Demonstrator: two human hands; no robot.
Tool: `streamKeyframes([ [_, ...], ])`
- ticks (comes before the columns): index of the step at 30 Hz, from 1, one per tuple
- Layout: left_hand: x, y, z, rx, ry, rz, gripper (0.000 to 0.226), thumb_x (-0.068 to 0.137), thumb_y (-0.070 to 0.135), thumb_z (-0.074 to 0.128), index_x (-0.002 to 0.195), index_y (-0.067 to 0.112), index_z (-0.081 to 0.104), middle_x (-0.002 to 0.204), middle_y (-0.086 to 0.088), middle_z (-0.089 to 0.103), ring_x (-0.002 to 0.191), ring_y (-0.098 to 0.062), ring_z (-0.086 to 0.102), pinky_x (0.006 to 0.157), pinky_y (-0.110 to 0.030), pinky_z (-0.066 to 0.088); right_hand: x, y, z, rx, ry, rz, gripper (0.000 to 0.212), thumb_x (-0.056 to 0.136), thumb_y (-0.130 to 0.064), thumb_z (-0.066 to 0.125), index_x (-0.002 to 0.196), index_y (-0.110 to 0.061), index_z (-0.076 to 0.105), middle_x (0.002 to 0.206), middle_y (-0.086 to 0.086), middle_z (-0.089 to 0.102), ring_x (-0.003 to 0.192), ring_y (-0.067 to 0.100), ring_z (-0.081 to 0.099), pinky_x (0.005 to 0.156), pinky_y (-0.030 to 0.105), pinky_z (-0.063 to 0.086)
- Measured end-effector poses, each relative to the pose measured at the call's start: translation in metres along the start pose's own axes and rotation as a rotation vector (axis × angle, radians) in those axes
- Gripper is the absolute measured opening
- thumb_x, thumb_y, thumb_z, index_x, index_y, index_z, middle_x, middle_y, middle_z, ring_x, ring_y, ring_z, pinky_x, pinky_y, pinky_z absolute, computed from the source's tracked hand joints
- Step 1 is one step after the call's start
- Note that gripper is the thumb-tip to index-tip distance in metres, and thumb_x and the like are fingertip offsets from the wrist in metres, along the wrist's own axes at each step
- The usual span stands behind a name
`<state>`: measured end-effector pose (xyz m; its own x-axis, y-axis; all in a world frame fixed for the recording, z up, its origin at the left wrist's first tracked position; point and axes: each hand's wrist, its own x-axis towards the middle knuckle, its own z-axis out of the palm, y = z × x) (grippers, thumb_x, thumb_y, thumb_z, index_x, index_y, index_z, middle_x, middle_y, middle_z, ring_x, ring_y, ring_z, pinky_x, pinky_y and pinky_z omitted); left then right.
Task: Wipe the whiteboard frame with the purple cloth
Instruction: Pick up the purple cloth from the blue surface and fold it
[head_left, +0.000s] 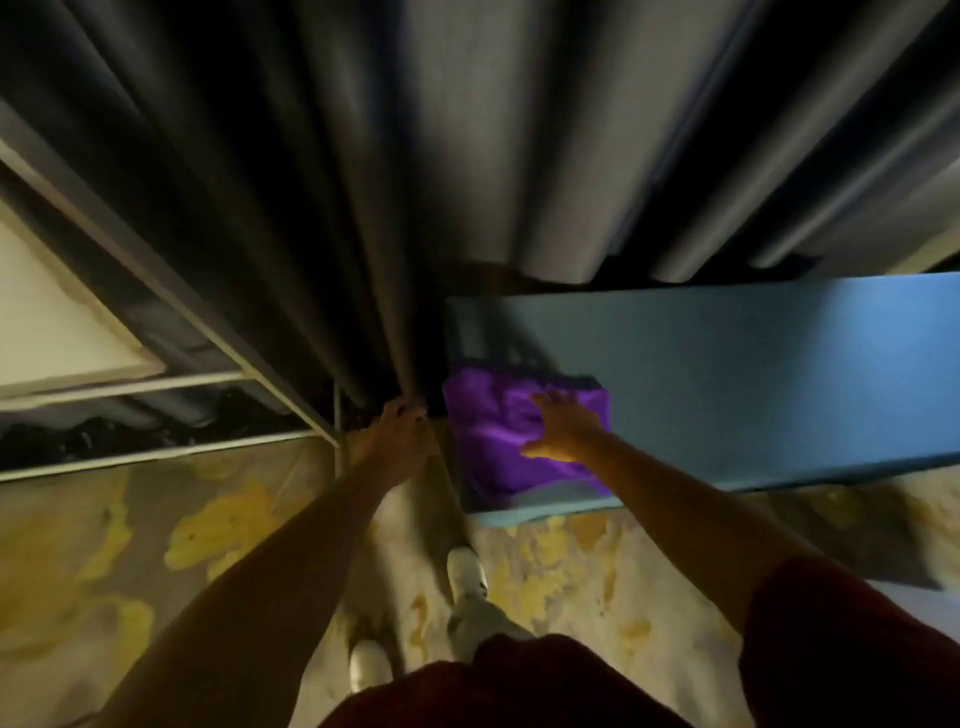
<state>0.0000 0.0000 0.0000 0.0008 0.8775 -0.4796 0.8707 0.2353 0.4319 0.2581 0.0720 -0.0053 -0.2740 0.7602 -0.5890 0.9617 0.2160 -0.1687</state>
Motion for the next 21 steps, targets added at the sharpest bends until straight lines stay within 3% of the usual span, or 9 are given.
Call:
streamKeyframes([
  [2,0.006,0.003,0.010,-0.042,0.000,-0.047,0.052,0.105,0.028,0.058,0.153,0.009,0.050,0.167,-0.015,0.038,0.154,-0.034,0.038,0.125,-0.046,0.029,0.003,0.011,0.008,-0.089,-0.026,0.055,0.102,0.074,-0.049,0.077,0.155,-0.025,0.019,0.164,0.008,0.014,0.147,0.033,0.020,0.111,0.058,0.033],
  [4,0.002,0.008,0.023,-0.091,-0.015,-0.067,0.046,0.105,0.023,0.058,0.148,0.004,0.055,0.159,-0.018,0.049,0.147,-0.034,0.047,0.118,-0.033,0.030,0.000,0.024,0.024,-0.179,0.017,0.063,0.095,0.077,-0.042,0.075,0.154,-0.025,0.022,0.161,0.009,0.018,0.145,0.032,0.022,0.109,0.055,0.036],
  [6,0.004,0.011,0.037,-0.165,-0.037,-0.099,0.038,0.104,0.015,0.060,0.138,-0.002,0.063,0.146,-0.024,0.059,0.134,-0.039,0.059,0.102,-0.023,0.037,0.002,0.034,0.032,-0.191,0.073,0.025,0.083,0.080,-0.034,0.072,0.151,-0.024,0.030,0.155,0.007,0.027,0.139,0.032,0.029,0.105,0.048,0.042],
  [10,0.006,0.014,0.041,-0.213,-0.074,-0.144,0.040,0.107,0.028,0.056,0.144,0.013,0.059,0.147,-0.012,0.060,0.130,-0.030,0.062,0.105,-0.037,0.047,0.015,0.039,0.025,-0.169,0.167,0.004,0.059,0.083,-0.015,0.064,0.139,-0.022,0.048,0.138,0.007,0.048,0.124,0.034,0.045,0.099,0.041,0.046],
  [13,0.008,0.017,0.031,-0.251,0.029,-0.100,0.038,0.105,0.028,0.057,0.142,0.018,0.061,0.144,-0.010,0.063,0.123,-0.022,0.063,0.097,-0.033,0.046,0.031,0.024,-0.003,-0.102,0.164,-0.017,0.044,0.085,-0.020,0.061,0.129,-0.023,0.057,0.123,0.011,0.064,0.110,0.035,0.061,0.086,0.038,0.051],
  [16,0.012,0.020,0.011,-0.245,0.132,-0.026,0.052,0.100,0.032,0.065,0.150,0.024,0.052,0.152,-0.007,0.057,0.137,-0.027,0.057,0.107,-0.030,0.042,0.042,-0.013,-0.036,-0.031,0.079,-0.123,0.049,0.085,-0.027,0.062,0.133,-0.024,0.053,0.116,0.010,0.068,0.102,0.033,0.065,0.079,0.035,0.050],
  [19,0.012,0.016,-0.025,-0.189,0.223,0.051,0.077,0.094,0.039,0.071,0.161,0.031,0.035,0.167,0.000,0.041,0.156,-0.026,0.035,0.127,-0.049,0.031,0.045,-0.066,-0.072,0.130,-0.055,-0.331,0.047,0.086,-0.031,0.068,0.129,-0.018,0.054,0.114,0.009,0.066,0.101,0.028,0.065,0.082,0.036,0.051],
  [21,0.004,0.006,-0.052,-0.120,0.249,0.069,0.084,0.090,0.037,0.074,0.163,0.027,0.034,0.168,-0.003,0.039,0.159,-0.030,0.029,0.129,-0.052,0.025,0.039,-0.107,-0.097,0.201,-0.115,-0.477,0.049,0.085,-0.034,0.069,0.130,-0.021,0.055,0.116,0.004,0.066,0.103,0.022,0.064,0.088,0.037,0.052],
])
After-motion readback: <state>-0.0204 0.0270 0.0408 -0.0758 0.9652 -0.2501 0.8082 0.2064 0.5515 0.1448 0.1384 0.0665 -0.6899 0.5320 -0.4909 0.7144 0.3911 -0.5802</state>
